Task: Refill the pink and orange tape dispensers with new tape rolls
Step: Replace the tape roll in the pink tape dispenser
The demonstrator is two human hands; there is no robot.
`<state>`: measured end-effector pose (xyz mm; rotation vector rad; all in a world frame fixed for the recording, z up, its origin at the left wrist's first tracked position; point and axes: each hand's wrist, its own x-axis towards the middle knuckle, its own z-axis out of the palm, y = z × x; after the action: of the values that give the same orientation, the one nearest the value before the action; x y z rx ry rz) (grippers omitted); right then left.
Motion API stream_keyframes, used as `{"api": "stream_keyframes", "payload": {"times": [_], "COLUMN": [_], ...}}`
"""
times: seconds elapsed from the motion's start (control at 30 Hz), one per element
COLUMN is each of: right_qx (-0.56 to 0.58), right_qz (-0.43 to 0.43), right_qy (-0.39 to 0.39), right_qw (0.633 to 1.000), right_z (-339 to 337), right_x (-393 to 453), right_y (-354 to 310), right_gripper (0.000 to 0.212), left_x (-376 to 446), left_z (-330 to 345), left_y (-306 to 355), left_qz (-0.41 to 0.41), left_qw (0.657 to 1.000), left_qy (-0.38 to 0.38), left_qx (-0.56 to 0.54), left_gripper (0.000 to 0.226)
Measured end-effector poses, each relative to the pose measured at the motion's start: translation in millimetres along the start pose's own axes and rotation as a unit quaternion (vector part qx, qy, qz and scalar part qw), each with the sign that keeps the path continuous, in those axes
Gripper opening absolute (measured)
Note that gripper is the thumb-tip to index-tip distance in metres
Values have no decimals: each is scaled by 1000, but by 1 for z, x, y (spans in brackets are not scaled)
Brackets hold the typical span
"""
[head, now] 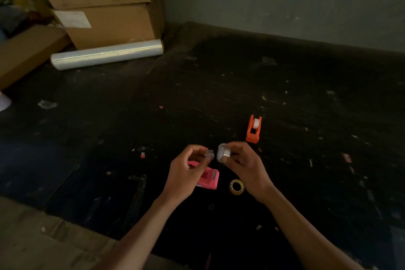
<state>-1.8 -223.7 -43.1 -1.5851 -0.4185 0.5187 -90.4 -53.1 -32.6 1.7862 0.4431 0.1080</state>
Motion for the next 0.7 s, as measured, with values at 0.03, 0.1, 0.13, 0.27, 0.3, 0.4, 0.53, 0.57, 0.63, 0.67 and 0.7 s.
{"api": "stream_keyframes", "payload": {"times": [0.03,0.1,0.13,0.27,0.3,0.4,0.53,0.57,0.63,0.67,0.7], "right_qx": [7,11,7,-3,1,26,108,113,106,104,103], "right_qz": [-9,-12,-11,-3,-1,5,36,51,82,97,108], "right_qy": [-13,-28,-30,-33,-35,-41,-28,-15,9,14,16], "right_qw": [1000,999,999,999,999,999,993,992,991,990,989], "right_z": [2,3,4,6,7,9,16,18,21,22,22], "right_x": [-2,-4,-4,-5,-5,-7,-9,-8,-5,-4,-3], "right_y": [-3,-6,-7,-7,-7,-8,-11,-10,-8,-6,-4], "right_gripper": [31,32,32,33,33,31,24,22,21,22,24], "left_x": [1,2,3,2,2,1,-1,-1,-3,-3,-4], "left_z": [1,3,3,2,2,1,3,4,4,3,1], "left_y": [2,5,5,7,7,7,2,1,-3,-4,-6], "left_qz": [2,2,2,6,10,37,79,81,79,79,79], "left_qw": [1000,1000,1000,1000,999,998,992,990,987,987,988], "left_qy": [-6,-16,-17,-22,-25,-15,-3,-7,-24,-33,-41], "left_qx": [9,13,11,17,22,53,99,115,134,133,128], "left_gripper": [22,22,22,24,24,24,26,28,31,32,35]}}
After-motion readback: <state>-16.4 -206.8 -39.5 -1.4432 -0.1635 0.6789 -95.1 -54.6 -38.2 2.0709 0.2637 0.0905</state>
